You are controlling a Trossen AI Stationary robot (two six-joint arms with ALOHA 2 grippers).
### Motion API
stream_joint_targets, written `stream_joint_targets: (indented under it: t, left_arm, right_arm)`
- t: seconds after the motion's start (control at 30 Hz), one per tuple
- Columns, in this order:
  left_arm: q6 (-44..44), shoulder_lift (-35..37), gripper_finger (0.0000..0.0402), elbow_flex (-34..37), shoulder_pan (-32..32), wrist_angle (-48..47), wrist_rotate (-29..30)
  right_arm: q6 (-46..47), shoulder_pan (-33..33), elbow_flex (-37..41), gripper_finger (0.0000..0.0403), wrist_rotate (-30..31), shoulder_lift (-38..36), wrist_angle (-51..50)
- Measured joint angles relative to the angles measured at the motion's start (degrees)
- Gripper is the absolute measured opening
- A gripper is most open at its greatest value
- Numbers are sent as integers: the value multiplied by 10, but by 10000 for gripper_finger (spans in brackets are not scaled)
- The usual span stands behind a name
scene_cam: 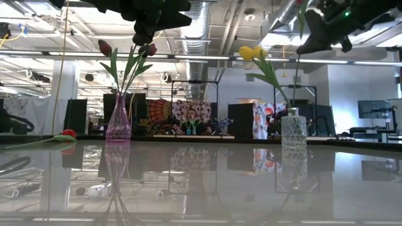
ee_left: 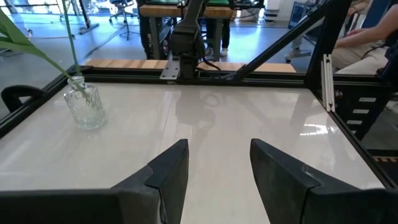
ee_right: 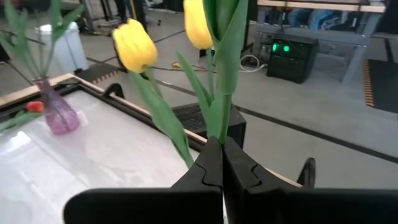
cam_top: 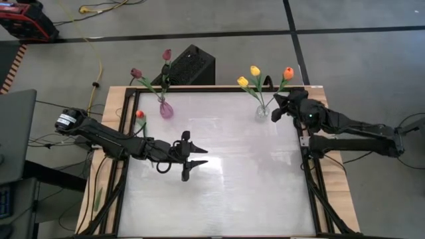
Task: Sort flowers into vase by color
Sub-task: Put the bottom orange tulip into the transparent vase
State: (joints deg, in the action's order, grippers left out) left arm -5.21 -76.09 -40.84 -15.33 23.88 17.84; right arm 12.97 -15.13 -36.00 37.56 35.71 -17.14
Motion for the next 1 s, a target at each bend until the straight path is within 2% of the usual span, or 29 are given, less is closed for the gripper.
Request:
stream_joint_targets:
  t: [0.23, 0.63, 0.8, 1.0]
  left_arm:
    - [0, 0, 160, 0, 0, -1, -1]
    - [0, 0, 160, 0, 0, -5, 0]
    - [-1, 0, 160, 0, 0, -5, 0]
    - [-6, 0, 160, 0, 0, -5, -1]
  right_arm:
    - [-14, -26, 53, 17, -3, 11, 72]
    - [2, -42, 85, 21, -4, 11, 75]
    - [24, -42, 85, 64, -2, 11, 76]
    - [31, -42, 78, 144, -2, 10, 48]
